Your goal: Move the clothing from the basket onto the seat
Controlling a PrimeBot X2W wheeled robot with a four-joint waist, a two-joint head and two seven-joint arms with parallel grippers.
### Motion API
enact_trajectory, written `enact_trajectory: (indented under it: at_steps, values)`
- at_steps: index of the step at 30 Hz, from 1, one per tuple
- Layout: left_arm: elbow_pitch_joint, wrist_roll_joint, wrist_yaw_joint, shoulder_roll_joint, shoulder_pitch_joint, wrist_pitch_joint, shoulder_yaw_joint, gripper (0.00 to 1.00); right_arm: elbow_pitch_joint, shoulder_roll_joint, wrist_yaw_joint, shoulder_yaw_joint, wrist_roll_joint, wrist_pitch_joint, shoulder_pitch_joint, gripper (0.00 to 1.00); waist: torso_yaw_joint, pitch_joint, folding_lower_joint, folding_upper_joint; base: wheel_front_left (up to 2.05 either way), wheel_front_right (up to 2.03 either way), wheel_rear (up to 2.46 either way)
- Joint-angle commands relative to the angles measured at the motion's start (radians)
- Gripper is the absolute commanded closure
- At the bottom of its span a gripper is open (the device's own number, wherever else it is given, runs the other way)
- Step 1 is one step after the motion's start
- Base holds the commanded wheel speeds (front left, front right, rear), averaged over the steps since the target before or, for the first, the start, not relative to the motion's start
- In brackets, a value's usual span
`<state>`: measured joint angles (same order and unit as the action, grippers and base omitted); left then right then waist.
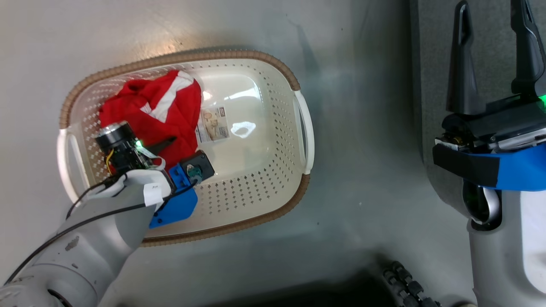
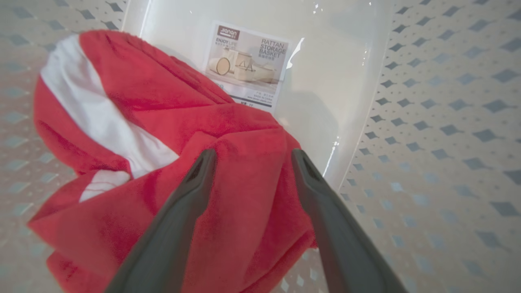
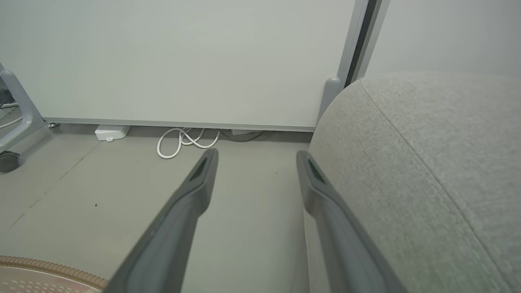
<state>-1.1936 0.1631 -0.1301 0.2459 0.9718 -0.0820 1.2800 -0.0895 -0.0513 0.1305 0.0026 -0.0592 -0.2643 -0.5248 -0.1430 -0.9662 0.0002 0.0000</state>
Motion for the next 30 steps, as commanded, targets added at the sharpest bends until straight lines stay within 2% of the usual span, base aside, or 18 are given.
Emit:
enact_trajectory:
  at_steps: [1, 10, 24, 25, 26, 30]
  values:
    - [-0.008, -0.005, 0.0, 0.003, 0.019, 0.004, 0.003, 0.0, -0.011, 0.001, 0.0, 0.002, -0.001, 0.0, -0.015, 0.0, -0.011, -0.029, -0.0002, 0.0, 0.0, 0.0, 0.0]
    - [-0.054, -0.004, 0.0, 0.009, 0.073, 0.035, 0.003, 0.0, -0.07, 0.001, 0.0, 0.002, -0.013, 0.0, -0.004, 0.0, -0.031, -0.098, -0.0002, 0.0, 0.0, 0.0, 0.0]
    - [-0.081, 0.002, 0.0, -0.007, 0.095, 0.094, 0.003, 0.0, -0.12, 0.001, 0.0, 0.006, -0.009, 0.0, -0.001, 0.0, -0.033, -0.118, -0.0002, 0.0, 0.0, 0.0, 0.0]
    - [-0.081, 0.003, 0.0, -0.009, 0.097, 0.095, 0.003, 0.56, -0.121, 0.001, 0.0, 0.005, -0.009, 0.0, 0.0, 0.0, -0.033, -0.117, -0.0002, 0.0, 0.0, 0.0, 0.0]
    - [-0.081, 0.002, 0.0, -0.011, 0.098, 0.095, 0.003, 0.98, -0.122, 0.001, 0.0, 0.005, -0.01, 0.0, 0.0, 0.0, -0.034, -0.116, -0.0002, 0.0, 0.0, 0.0, 0.0]
    - [-0.08, 0.012, 0.0, -0.021, 0.094, 0.092, 0.003, 1.0, -0.119, 0.001, 0.0, 0.0, -0.014, 0.0, -0.001, 0.0, -0.033, -0.104, -0.0002, 0.0, 0.0, 0.0, 0.0]
